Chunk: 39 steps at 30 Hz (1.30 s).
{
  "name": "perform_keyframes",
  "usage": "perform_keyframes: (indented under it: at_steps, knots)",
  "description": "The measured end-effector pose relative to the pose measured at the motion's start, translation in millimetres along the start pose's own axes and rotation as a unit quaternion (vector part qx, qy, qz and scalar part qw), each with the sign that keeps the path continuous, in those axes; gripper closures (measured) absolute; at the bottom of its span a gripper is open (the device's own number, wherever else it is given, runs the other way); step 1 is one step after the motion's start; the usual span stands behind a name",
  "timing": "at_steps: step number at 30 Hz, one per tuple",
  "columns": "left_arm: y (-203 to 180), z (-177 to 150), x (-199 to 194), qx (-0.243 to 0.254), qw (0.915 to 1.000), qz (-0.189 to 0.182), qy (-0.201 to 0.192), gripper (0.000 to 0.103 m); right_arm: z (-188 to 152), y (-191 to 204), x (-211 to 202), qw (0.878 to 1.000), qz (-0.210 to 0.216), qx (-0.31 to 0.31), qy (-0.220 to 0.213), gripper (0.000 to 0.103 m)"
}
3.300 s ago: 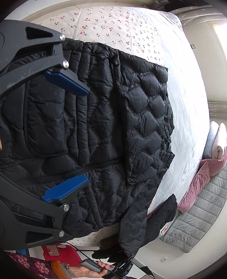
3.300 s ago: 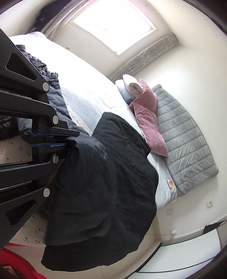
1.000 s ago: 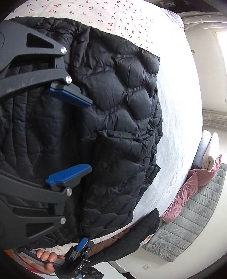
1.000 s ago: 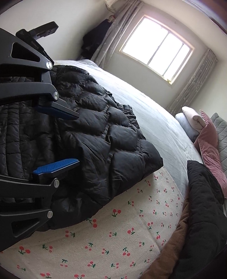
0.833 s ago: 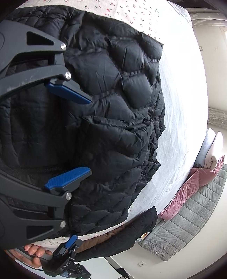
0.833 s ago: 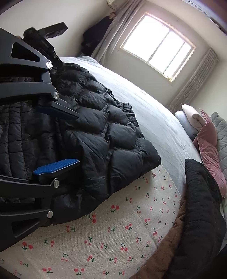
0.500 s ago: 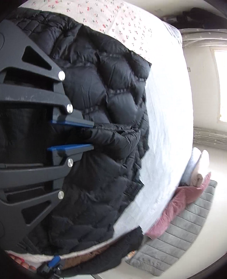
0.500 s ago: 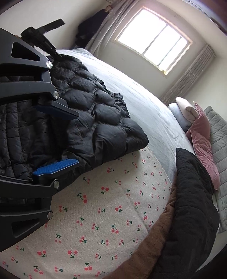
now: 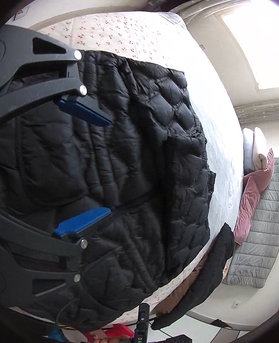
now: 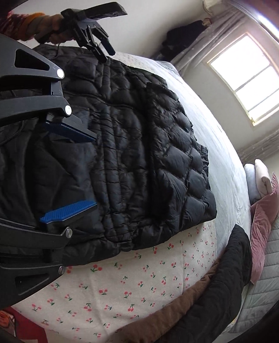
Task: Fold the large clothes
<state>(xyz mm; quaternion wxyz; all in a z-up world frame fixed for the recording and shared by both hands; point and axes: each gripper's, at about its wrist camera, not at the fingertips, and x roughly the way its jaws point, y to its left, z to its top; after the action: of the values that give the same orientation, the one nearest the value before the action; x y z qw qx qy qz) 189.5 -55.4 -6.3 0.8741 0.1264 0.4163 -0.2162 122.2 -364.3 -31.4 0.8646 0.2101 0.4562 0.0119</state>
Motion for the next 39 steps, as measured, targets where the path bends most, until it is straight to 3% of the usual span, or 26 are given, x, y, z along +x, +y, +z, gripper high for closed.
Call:
perform_keyframes:
  at_steps: [6,9,13,16,22,25,30,33,37,39]
  knots:
    - [34.2,-43.3,-61.9,-0.018,0.9993,0.03,0.015,0.011,-51.6,-2.6,-56.2,0.999,-0.015,-0.033,-0.001,0.027]
    - [54.0,-64.4,-90.4,-0.036,0.9976,0.057,0.016,0.01,-70.9,-9.0,-75.8,0.999,-0.035,-0.041,-0.002,0.025]
    - [81.5,-93.8,-118.4,-0.08,0.9956,0.048,0.011,0.005,-93.1,-24.4,-90.7,0.998,-0.057,-0.027,0.001,0.024]
    - [100.9,-115.9,-123.6,-0.118,0.9912,0.049,0.033,0.005,-110.1,-33.2,-96.5,0.998,-0.063,-0.022,0.011,0.024]
    - [128.4,-155.1,-99.6,-0.16,0.984,0.006,0.079,0.005,-129.5,-50.4,-97.6,0.999,-0.025,-0.002,0.034,0.024]
    - [143.8,-172.1,-78.5,-0.192,0.9759,-0.022,0.101,0.005,-132.4,-65.4,-90.4,0.999,0.004,0.026,0.039,0.024]
    - [170.6,-191.5,-58.9,-0.254,0.9597,-0.071,0.097,0.01,-136.2,-95.2,-76.0,0.994,0.047,0.087,0.037,0.024]
    - [178.9,-198.3,-55.2,-0.275,0.9519,-0.101,0.089,0.01,-138.2,-107.7,-64.9,0.992,0.053,0.107,0.042,0.024]
    - [177.9,-199.5,-61.7,-0.267,0.9531,-0.117,0.08,0.019,-140.0,-116.0,-55.2,0.989,0.067,0.124,0.034,0.025]
    - [172.8,-199.1,-66.7,-0.252,0.9559,-0.128,0.078,0.028,-139.3,-115.1,-54.8,0.989,0.076,0.125,0.026,0.034]
